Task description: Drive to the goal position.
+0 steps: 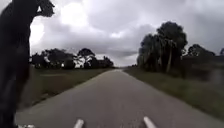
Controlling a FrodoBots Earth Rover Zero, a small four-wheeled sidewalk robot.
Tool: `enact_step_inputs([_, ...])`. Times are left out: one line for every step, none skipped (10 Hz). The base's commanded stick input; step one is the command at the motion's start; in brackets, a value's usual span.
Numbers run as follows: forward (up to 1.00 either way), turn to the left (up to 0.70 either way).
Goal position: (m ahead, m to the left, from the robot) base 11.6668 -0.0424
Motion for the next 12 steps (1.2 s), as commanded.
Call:
enact_step_inputs([0.7,0.0])
enact_step_inputs([0.7,0.0])
enact_step_inputs([0.7,0.0])
enact_step_inputs([0.7,0.0])
enact_step_inputs([0.7,0.0])
enact_step_inputs([0.7,0.0])
enact_step_inputs([0.7,0.0])
enact_step_inputs([0.7,0.0])
enact_step_inputs([0.7,0.0])
enact_step_inputs([0.7,0.0])
enact_step_inputs([0.7,0.0])
enact_step_inputs([0.7,0.0])
